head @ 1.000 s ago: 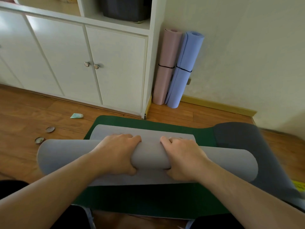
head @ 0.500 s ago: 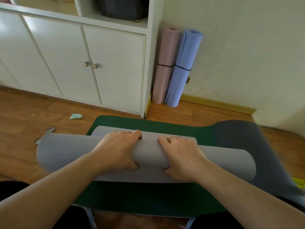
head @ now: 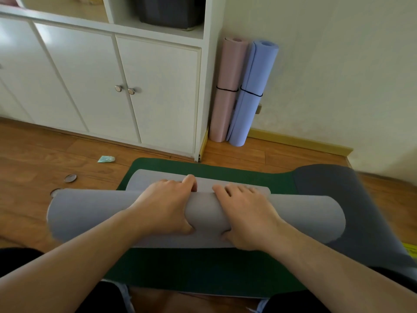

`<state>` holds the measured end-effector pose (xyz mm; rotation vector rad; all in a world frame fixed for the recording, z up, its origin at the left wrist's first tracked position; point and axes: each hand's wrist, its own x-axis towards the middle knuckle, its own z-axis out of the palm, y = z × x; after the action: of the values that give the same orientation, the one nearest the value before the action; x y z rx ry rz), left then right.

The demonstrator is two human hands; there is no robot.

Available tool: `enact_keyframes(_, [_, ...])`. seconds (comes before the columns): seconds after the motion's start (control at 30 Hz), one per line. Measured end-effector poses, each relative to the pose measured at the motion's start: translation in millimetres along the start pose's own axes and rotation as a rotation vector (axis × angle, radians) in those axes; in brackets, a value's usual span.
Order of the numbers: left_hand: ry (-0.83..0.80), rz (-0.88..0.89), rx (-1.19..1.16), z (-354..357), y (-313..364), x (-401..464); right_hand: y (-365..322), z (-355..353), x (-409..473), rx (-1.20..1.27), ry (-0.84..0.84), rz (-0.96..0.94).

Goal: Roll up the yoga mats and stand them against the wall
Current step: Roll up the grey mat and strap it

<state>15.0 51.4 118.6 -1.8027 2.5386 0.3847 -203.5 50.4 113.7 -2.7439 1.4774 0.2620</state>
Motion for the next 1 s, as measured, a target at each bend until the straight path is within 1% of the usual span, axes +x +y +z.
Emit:
enact_keyframes(0.07, [-0.014, 0.025, 0.015, 0.4, -0.7, -1.9, -2.1, 2.6, 0.2, -0.002, -0.001, -0.018])
enact_keyframes(0.13, [0.022, 0.057, 0.066, 3.7, 2.6, -4.0, -0.6, -0.2, 0.4, 0.016, -0.001, -0.006])
enact_keyframes(0.23, [0.09, 0.085, 0.271, 13.7, 12.0, -3.9, 2.9, -4.7, 2.2, 0.061, -0.014, 0.026])
enact_keyframes(0.3, [0.113, 0.089, 0.324, 19.8, 14.8, -1.1, 3.7, -2.5, 3.2, 0.082, -0.031, 0.035])
enact_keyframes(0.4, [0.133, 0.077, 0.206, 18.5, 10.7, 3.7, 3.9, 0.2, 3.3, 0.129, -0.023, 0.039])
enact_keyframes(0.47, [0.119, 0.05, 0.099, 12.2, 5.8, 5.4, 3.5, 1.0, 3.4, 0.096, -0.011, 0.03])
enact_keyframes(0.53, [0.07, 0.034, 0.037, 5.6, 2.5, 4.8, 1.6, 4.4, 4.0, 0.036, -0.008, 0.022])
enact_keyframes(0.6, [0.038, 0.056, 0.041, 4.6, 1.5, 3.4, -0.1, 8.5, 4.0, 0.018, -0.006, 0.009])
enact_keyframes(0.67, [0.043, 0.082, 0.072, 7.4, 4.0, 2.1, 0.6, 8.7, 2.7, 0.043, 0.004, 0.006])
enact_keyframes(0.73, [0.073, 0.095, 0.159, 12.8, 8.6, 1.8, 3.8, 4.8, 3.5, 0.078, -0.006, 0.026])
enact_keyframes(0.8, [0.075, 0.097, 0.27, 18.3, 12.0, 3.4, 5.6, 2.1, 5.6, 0.1, -0.022, 0.046])
enact_keyframes(0.83, [0.075, 0.096, 0.288, 20.2, 12.0, 4.5, 5.6, 2.9, 6.3, 0.105, -0.03, 0.051])
enact_keyframes(0.9, [0.102, 0.089, 0.244, 21.0, 9.5, 6.9, 5.1, 4.8, 7.1, 0.116, -0.028, 0.052])
enact_keyframes(1.0, [0.173, 0.071, 0.152, 17.4, 2.3, 10.2, 5.4, 5.1, 6.5, 0.074, 0.025, 0.038])
